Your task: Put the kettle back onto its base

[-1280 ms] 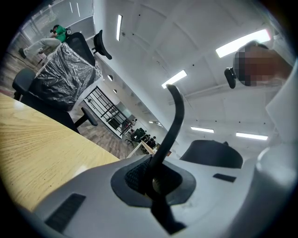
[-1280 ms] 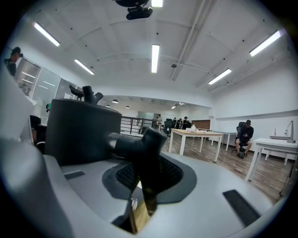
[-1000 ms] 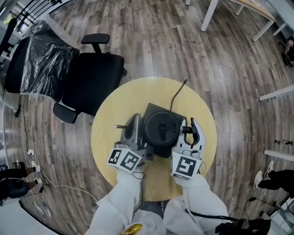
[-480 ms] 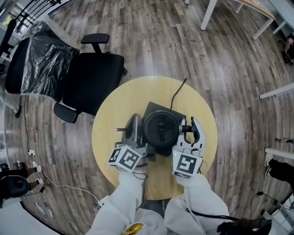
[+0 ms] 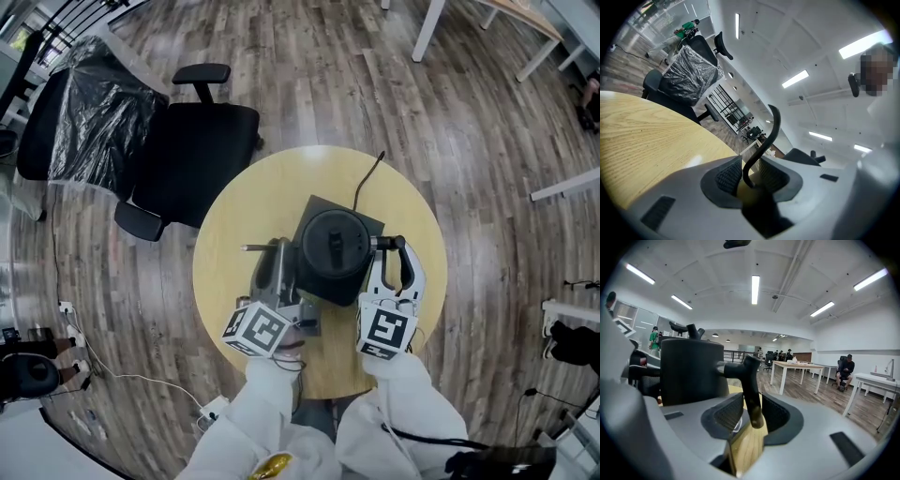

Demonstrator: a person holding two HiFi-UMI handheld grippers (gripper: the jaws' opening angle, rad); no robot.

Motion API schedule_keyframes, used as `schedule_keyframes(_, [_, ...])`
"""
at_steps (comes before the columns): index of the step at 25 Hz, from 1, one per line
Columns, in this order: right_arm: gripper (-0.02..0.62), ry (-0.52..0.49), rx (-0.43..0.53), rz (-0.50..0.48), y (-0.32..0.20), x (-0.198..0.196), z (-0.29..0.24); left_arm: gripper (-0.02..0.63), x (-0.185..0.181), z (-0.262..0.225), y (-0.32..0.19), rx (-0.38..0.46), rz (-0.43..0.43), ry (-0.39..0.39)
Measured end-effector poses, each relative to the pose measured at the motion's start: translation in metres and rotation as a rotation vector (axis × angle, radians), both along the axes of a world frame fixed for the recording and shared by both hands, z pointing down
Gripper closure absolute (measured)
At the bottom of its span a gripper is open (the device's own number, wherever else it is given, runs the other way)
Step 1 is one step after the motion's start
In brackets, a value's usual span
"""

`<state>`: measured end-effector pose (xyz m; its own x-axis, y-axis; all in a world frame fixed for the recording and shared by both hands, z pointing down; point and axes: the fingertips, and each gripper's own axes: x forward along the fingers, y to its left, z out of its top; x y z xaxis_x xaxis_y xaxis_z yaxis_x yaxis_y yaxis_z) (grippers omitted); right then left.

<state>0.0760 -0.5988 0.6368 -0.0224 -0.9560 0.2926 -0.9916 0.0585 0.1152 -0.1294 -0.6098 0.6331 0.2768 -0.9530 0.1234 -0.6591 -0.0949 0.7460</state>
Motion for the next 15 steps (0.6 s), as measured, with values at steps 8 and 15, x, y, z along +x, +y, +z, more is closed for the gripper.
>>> schedule_keyframes(8, [0.49, -0.041, -0.116, 0.037, 0.058, 0.006, 0.006, 0.512, -0.003, -0.014, 0.066, -0.012, 0.097, -0.099])
schedule_keyframes(15, [0.542, -0.103, -0.151, -0.154, 0.131, -0.036, -0.061, 0.55, 0.035, -0.086, 0.157, 0.055, 0.315, -0.325])
